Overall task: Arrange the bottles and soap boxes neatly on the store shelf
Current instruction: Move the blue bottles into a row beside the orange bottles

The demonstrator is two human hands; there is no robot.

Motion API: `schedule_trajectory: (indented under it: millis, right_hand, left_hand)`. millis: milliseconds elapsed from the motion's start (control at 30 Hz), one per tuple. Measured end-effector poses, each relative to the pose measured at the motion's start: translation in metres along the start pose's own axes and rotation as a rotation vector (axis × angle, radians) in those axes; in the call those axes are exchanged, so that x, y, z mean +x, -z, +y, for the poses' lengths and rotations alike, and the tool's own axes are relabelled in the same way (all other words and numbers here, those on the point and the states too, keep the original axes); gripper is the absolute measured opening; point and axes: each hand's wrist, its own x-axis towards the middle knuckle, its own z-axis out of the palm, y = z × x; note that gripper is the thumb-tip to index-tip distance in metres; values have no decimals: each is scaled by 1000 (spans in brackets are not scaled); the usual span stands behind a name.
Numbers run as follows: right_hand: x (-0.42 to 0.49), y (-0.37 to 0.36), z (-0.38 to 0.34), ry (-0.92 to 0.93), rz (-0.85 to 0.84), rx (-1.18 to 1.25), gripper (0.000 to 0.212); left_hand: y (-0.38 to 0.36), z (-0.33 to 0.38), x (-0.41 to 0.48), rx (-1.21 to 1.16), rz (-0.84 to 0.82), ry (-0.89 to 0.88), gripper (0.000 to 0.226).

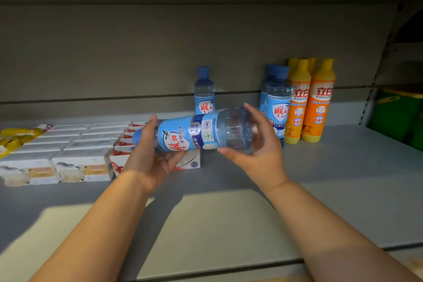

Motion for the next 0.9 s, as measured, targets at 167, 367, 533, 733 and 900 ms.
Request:
schedule_trajectory:
  millis: [167,367,533,733,900]
  right_hand:
    - [0,0,-12,249,-39,-74,73]
    - [10,7,4,-162,43,184,60]
    - [17,9,16,-953,156,547,23]
    - [12,6,18,-1580,-299,602,67]
    - [10,-3,16,-1562,-357,608,64]
  left_hand:
    - [0,-8,-2,-26,-151,103,54]
    - [3,-4,1,184,-171,-256,40]
    - [-3,-10,-8,474,-231,-670,49]
    - [-20,-25,-25,582,-366,-920,61]
    - [-31,-31,-39,600,-353,-1043,63]
